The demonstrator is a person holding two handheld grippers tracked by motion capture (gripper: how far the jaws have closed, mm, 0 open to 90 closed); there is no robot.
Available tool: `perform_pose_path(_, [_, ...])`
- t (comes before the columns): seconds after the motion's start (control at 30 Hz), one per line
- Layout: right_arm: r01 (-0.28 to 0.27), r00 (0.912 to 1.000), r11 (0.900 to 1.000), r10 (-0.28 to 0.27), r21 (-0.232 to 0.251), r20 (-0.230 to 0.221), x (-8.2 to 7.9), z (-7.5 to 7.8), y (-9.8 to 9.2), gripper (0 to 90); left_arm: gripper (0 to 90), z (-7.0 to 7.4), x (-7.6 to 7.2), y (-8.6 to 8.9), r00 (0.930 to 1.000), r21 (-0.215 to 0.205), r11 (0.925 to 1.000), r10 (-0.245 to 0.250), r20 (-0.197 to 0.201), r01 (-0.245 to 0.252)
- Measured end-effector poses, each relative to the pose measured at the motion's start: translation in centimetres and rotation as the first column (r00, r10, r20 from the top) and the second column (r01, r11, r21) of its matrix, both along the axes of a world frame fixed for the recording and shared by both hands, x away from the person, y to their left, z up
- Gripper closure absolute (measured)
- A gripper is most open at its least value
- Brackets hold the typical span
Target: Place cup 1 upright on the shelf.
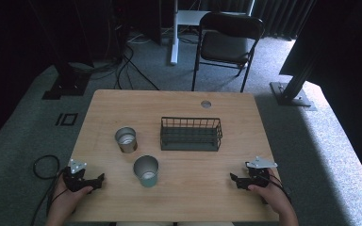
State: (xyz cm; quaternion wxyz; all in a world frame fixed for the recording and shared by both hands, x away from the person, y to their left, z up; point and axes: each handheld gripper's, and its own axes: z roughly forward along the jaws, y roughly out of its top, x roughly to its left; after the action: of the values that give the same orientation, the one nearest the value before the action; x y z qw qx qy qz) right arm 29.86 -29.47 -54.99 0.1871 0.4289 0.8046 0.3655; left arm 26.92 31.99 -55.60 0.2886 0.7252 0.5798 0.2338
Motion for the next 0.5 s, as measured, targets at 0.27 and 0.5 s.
perform_pose_path(0.27, [-0.043,0.9990,0.999,0.043,0.017,0.005,0.2,0.2,1.4,12.8,2.0,0.0,0.0,0.0,1.0000,0.000,1.0000,0.000,0.000,0.000])
perform_pose_path(0.5, [-0.073,0.9973,0.997,0.073,0.015,0.007,0.5,0.3,2.7,12.8,2.0,0.0,0.0,0.0,1.0000,0.000,1.0000,0.000,0.000,0.000])
